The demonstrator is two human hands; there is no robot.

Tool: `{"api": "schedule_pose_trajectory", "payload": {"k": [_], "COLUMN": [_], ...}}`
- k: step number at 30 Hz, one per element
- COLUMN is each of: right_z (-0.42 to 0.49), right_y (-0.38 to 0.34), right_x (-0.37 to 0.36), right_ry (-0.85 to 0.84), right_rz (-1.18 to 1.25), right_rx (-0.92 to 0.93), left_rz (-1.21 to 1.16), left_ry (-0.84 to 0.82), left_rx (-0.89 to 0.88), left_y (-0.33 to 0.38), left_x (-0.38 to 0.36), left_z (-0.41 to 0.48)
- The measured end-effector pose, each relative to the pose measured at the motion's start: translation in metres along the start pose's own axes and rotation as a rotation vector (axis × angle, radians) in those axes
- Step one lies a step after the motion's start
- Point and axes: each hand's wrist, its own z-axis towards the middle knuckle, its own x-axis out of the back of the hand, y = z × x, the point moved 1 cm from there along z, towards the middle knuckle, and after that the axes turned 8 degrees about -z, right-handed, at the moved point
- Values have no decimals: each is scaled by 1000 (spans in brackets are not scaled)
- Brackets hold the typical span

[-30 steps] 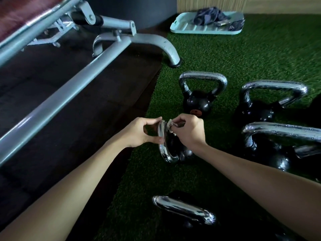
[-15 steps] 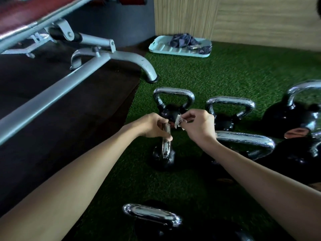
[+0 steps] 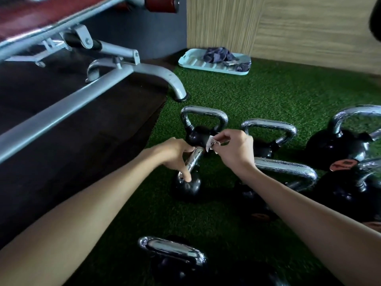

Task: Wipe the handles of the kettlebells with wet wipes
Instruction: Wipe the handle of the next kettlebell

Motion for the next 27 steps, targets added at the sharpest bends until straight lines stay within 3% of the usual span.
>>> {"api": "schedule_pose_trajectory", "payload": {"k": [4,7,13,21,23,25,27], "right_z": [3,3,5,10,19,34,52], "right_y": [-2,-5,-5,-4,-5,-3,-1], "right_x": [1,3,-3,-6,-5,1,9], "right_ry": [10,-4,-14,-43,-31,-3,35], "right_rz": [26,66,25,27,31,41,48], "right_rx": [2,13,-2,-31,-38,-44,-59], "left_rz": [195,284,377,518,451,236,10], "left_ry": [-206,-257,-218,-142,-179,-149,80], "left_rx": [-127,-173,-368,-454,-395,-320,-269], "left_y": [-6,-16,-22,-26,-32,-38,-38], "left_x": [31,37,37,33,38,56,84], "left_z": [15,24,23,21,23,27,37]}}
